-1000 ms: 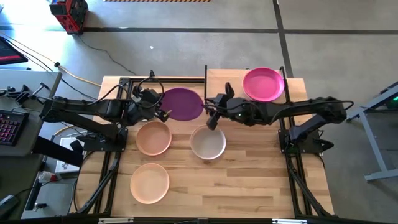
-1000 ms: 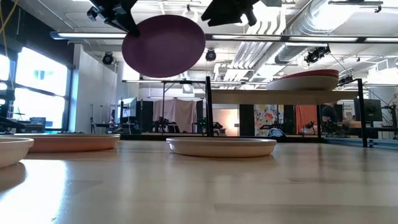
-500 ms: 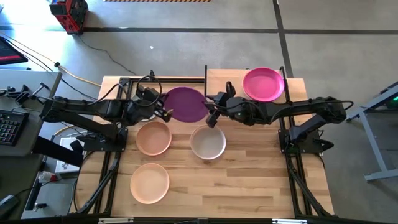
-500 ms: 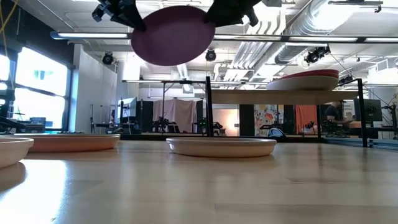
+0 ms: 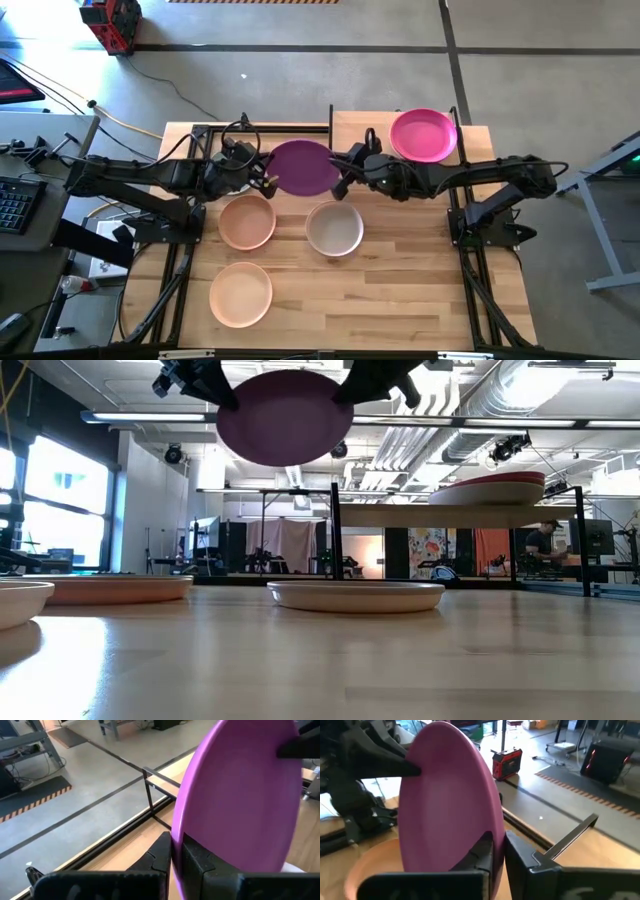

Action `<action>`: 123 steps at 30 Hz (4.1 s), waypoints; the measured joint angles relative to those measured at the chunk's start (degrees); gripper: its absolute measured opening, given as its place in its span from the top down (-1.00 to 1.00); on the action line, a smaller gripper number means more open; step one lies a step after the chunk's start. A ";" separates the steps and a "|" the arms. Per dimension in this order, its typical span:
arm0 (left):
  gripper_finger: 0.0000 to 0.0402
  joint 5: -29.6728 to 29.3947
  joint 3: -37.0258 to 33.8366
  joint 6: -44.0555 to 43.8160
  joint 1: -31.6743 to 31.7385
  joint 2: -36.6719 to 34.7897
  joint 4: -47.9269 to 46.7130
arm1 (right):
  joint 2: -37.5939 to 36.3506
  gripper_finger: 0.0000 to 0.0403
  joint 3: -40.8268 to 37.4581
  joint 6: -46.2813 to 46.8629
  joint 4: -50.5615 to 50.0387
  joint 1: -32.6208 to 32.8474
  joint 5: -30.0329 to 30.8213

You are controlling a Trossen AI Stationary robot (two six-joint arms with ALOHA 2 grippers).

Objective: Place and stack plates onto a shelf
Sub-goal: Stack the violet plate on top of the pink plate on the shelf

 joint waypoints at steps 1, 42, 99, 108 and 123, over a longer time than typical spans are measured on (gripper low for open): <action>0.93 0.10 0.00 -0.07 0.00 0.00 -0.07 | -0.01 0.94 0.00 1.00 -0.11 -0.20 -0.07; 0.47 16.91 0.00 4.20 4.81 -9.40 12.94 | -25.28 1.00 -0.04 22.51 -39.28 -11.90 9.71; 0.46 16.91 -0.02 4.64 4.81 -8.48 5.61 | -49.16 1.00 -26.51 60.19 -45.27 -33.51 2.19; 0.46 16.90 -0.02 4.64 4.81 -8.49 5.57 | -49.15 1.00 -26.51 58.88 -45.18 -36.29 -0.24; 0.46 16.91 -0.02 4.62 4.81 -8.49 5.66 | -49.31 0.56 -26.49 57.49 -45.26 -36.80 -0.43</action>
